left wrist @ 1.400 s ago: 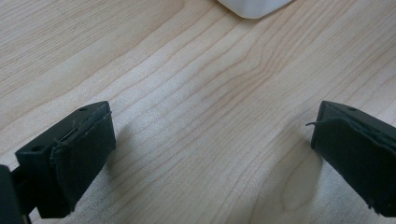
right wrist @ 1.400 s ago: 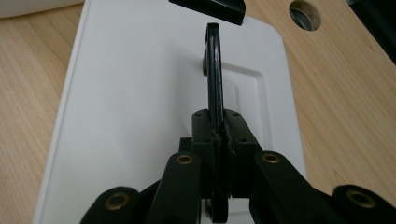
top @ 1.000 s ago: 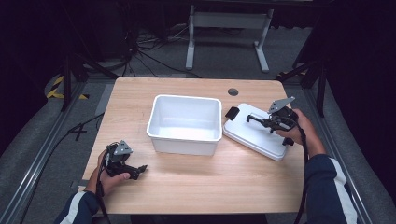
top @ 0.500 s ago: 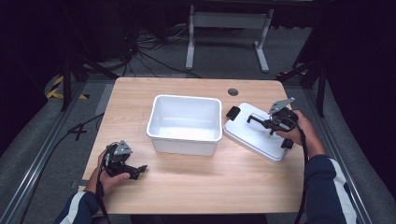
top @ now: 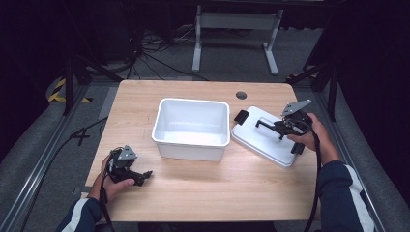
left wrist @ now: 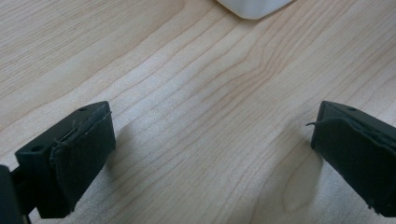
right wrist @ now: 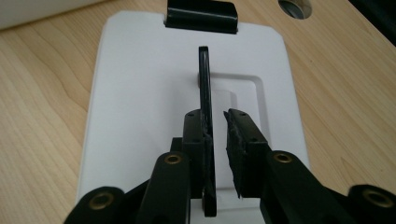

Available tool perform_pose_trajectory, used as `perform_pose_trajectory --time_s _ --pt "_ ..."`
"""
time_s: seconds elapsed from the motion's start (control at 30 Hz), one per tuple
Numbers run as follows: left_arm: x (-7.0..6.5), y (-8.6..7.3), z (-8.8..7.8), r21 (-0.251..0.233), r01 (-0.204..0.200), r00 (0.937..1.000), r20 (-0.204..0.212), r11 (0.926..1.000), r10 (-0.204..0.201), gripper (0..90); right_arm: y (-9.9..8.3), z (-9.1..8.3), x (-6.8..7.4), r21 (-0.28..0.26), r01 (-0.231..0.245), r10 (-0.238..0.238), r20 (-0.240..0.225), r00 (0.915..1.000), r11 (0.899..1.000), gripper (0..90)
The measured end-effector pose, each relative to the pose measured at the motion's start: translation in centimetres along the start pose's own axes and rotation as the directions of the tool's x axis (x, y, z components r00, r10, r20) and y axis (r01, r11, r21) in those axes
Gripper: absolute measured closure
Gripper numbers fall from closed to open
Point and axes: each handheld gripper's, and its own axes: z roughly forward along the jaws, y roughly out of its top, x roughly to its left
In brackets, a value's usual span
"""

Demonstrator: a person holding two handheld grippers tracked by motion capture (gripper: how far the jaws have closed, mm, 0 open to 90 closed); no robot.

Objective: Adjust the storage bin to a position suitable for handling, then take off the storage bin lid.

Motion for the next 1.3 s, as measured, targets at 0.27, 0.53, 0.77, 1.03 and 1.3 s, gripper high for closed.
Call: perform_pose_trajectory --time_s 0.27,0.53,0.77,1.03,1.3 --pt "0.0 0.0 0.0 -0.001 -0.005 1.0000 0.001 1.0000 0.005 0.2 0.4 -0.6 0.7 -0.020 -0.005 0.005 -0.003 1.0000 1.000 71.6" --pt "0.0 0.0 0.0 -0.001 -0.004 1.0000 0.001 1.0000 0.004 0.2 0.8 -1.6 2.0 -0.053 0.000 0.000 -0.003 1.0000 0.999 65.7" --pt "0.0 0.0 0.0 -0.001 -0.004 1.0000 0.000 1.0000 0.004 0.2 0.9 -3.0 2.5 -0.080 -0.008 0.008 0.001 1.0000 0.997 61.7" --pt "0.0 0.0 0.0 -0.002 -0.004 1.0000 0.000 1.0000 0.004 0.2 -0.3 -4.8 3.3 -0.106 -0.025 0.027 0.019 0.9995 0.994 57.2" --pt "0.0 0.0 0.0 -0.001 -0.004 1.0000 0.001 1.0000 0.004 0.2 -1.6 -6.1 4.5 -0.110 -0.027 0.030 0.027 0.9992 0.994 51.4"
